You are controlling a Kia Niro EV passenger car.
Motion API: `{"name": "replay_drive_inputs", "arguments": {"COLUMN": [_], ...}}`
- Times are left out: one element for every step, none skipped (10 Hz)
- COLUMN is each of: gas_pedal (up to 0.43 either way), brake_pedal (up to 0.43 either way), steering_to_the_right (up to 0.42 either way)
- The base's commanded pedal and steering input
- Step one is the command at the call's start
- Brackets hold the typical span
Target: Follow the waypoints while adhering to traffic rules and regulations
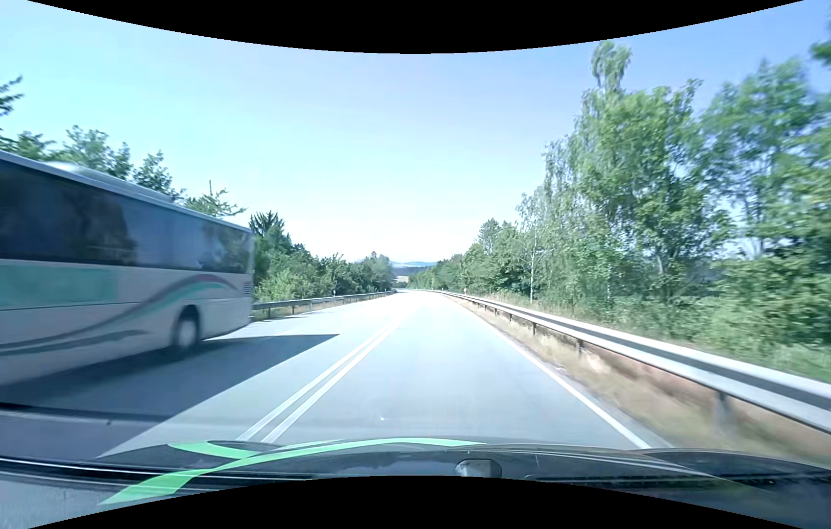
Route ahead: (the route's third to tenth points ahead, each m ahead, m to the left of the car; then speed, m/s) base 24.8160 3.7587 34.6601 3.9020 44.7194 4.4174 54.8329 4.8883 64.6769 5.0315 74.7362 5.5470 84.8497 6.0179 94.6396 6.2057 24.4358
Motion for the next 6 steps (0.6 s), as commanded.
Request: {"name": "replay_drive_inputs", "arguments": {"gas_pedal": [0.197,0.197,0.197,0.197,0.197,0.197], "brake_pedal": [0.0,0.0,0.0,0.0,0.0,0.0], "steering_to_the_right": [-0.007,-0.007,-0.008,-0.007,-0.008,-0.007]}}
